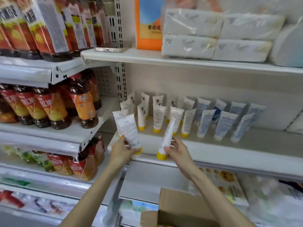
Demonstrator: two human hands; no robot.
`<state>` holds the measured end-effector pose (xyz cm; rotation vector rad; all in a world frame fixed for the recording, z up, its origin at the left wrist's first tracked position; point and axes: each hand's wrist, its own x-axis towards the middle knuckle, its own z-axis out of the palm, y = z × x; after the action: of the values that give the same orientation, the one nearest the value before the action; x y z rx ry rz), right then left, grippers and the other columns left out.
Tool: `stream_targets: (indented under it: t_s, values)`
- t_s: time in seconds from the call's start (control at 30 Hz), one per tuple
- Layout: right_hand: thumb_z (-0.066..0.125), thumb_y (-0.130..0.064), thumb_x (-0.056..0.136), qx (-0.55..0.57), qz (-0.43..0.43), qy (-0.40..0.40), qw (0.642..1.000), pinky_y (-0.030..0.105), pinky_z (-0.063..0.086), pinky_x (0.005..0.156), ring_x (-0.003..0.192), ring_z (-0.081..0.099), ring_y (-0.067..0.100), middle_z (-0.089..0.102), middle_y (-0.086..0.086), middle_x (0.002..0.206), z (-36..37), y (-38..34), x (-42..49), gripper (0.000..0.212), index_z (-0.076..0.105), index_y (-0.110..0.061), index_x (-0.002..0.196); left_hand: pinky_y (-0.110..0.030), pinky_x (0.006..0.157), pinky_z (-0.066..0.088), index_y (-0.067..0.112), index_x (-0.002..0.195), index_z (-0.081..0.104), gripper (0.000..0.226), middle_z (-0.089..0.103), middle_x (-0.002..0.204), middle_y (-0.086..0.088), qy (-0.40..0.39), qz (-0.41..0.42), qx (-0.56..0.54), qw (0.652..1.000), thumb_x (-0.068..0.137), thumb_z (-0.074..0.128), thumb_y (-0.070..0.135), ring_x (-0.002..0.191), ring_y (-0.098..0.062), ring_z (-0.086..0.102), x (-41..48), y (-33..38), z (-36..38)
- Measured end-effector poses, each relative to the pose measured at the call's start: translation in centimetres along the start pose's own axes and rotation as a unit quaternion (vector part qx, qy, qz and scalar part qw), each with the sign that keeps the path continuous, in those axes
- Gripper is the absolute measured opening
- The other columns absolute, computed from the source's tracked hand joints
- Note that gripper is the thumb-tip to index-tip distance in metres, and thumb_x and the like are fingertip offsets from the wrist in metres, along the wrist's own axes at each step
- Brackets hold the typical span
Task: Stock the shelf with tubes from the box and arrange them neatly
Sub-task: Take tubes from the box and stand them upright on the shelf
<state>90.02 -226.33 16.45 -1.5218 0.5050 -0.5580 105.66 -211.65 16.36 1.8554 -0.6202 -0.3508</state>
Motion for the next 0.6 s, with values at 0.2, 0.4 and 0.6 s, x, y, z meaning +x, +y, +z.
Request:
stream_targets:
  t_s: [0.2, 0.4, 0.6]
  values:
    - [0.060, 0.002, 0.087, -0.047, -0.006, 0.017, 0.999, 0.016, 0.050, 0.078, 0.102, 0.057, 0.007, 0.054, 0.001, 0.119, 1.3, 1.2, 3.5, 0.051, 0.039, -0.022, 0.127, -0.026, 0.078, 0.048, 0.013, 0.114, 0.057, 0.059, 0.065, 0.104, 0.001, 0.015, 0.005, 0.068, 0.998, 0.063, 0.085, 0.012, 0.085, -0.016, 0.060, 4.3, -0.7, 1.2]
    - [0.058, 0.009, 0.084, -0.082, -0.005, 0.050, 0.995, 0.019, 0.048, 0.080, 0.105, 0.054, 0.016, 0.052, 0.000, 0.116, 2.8, 2.8, 7.1, 0.057, 0.035, -0.011, 0.132, -0.029, 0.080, 0.048, 0.011, 0.121, 0.052, 0.067, 0.063, 0.103, 0.000, 0.012, -0.010, 0.075, 0.997, 0.062, 0.084, 0.007, 0.094, -0.022, 0.061, 7.1, -2.0, 2.5]
    - [0.058, 0.005, 0.084, -0.140, -0.006, 0.026, 0.990, 0.018, 0.047, 0.087, 0.107, 0.054, 0.005, 0.051, -0.017, 0.115, 2.8, 4.5, 8.8, 0.054, 0.036, -0.019, 0.127, -0.027, 0.081, 0.046, 0.014, 0.129, 0.045, 0.071, 0.065, 0.114, -0.004, -0.004, 0.006, 0.084, 0.996, 0.068, 0.080, 0.007, 0.100, -0.024, 0.062, 8.5, -3.1, 3.4]
